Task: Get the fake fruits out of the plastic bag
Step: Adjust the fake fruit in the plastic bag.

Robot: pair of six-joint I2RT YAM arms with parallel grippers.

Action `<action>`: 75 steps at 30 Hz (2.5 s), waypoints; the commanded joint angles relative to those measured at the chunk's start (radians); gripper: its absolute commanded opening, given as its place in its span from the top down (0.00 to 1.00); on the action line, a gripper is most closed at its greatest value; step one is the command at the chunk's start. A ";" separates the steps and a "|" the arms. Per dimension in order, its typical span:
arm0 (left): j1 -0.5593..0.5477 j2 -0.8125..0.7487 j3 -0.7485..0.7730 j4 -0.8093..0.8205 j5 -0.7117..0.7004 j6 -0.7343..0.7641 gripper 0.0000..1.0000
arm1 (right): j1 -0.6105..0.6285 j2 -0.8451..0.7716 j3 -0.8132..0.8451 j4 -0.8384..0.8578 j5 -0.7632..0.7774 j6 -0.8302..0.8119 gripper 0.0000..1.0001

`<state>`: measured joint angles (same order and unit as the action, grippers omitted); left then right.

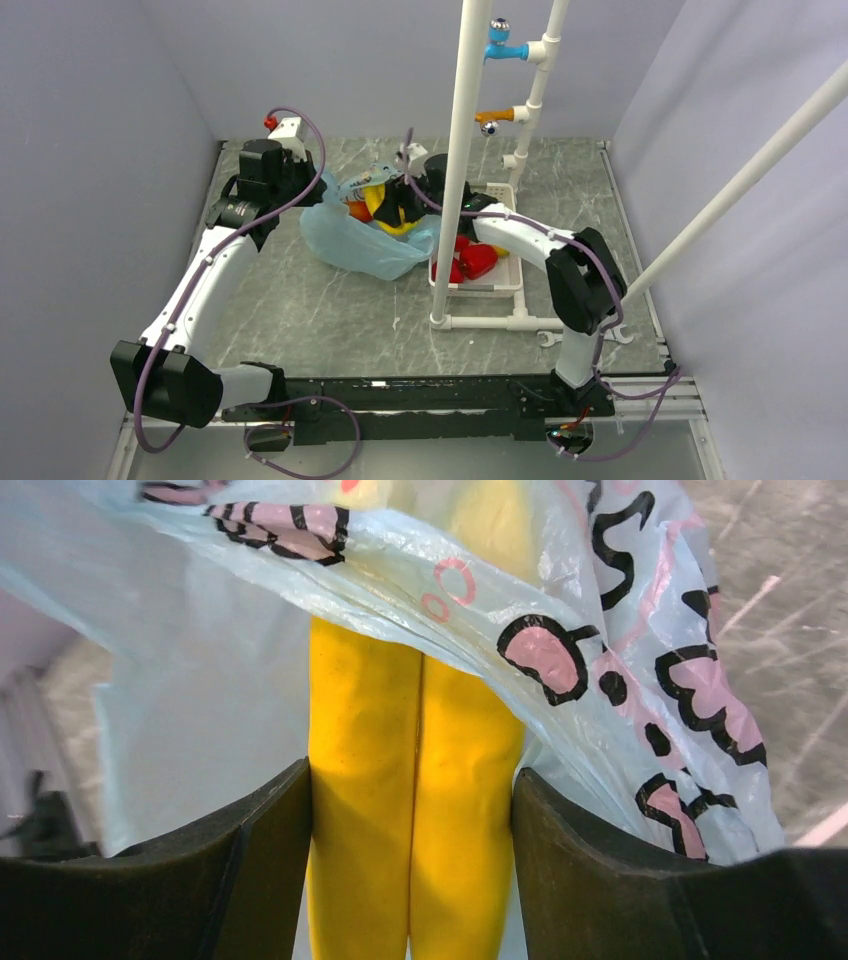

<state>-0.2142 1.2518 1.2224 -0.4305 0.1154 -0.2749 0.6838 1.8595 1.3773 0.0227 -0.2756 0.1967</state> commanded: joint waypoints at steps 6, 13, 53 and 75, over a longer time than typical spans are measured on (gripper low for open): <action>-0.005 -0.036 0.031 0.023 -0.011 0.005 1.00 | -0.135 -0.048 -0.147 0.417 -0.404 0.391 0.93; -0.006 -0.075 0.009 0.051 -0.023 0.005 1.00 | -0.122 0.011 -0.041 0.168 -0.418 0.235 0.93; -0.007 -0.089 -0.024 0.092 -0.023 0.002 1.00 | -0.158 0.094 -0.096 1.225 -0.859 0.993 0.94; -0.010 -0.060 -0.002 0.084 0.066 0.004 1.00 | -0.161 -0.164 -0.039 0.722 -0.388 0.704 0.96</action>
<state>-0.2176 1.1790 1.1725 -0.3611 0.1284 -0.2749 0.5213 1.7061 1.3083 0.6415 -0.7303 0.8501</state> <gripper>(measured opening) 0.012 0.645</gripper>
